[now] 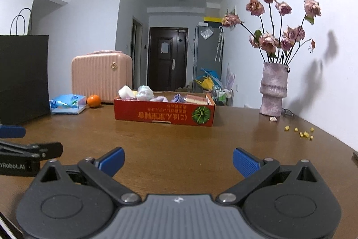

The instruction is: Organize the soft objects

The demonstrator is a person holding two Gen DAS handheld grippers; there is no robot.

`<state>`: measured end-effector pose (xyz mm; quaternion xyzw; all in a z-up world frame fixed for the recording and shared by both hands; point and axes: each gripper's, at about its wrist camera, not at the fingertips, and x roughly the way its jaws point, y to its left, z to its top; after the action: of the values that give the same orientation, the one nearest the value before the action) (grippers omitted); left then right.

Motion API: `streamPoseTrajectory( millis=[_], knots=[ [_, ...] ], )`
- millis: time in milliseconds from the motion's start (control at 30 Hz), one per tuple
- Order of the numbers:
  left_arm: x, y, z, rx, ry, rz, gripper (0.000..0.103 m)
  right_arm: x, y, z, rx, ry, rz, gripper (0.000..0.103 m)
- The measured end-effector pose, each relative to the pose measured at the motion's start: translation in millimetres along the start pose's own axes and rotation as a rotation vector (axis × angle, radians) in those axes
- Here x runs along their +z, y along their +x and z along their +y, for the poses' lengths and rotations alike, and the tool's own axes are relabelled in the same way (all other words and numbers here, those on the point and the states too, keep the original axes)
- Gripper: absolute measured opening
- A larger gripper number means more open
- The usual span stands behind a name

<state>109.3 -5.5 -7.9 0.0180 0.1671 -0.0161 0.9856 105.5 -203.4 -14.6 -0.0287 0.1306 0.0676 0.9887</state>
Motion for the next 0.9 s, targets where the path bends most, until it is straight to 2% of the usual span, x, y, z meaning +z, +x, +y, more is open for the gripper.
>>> streamPoseTrajectory(
  millis=[900],
  knots=[
    [1.3, -9.4, -4.0, -0.004, 0.001, -0.019, 0.103, 1.5, -6.4, -1.7, 0.011, 0.007, -0.02, 0.103]
  ],
)
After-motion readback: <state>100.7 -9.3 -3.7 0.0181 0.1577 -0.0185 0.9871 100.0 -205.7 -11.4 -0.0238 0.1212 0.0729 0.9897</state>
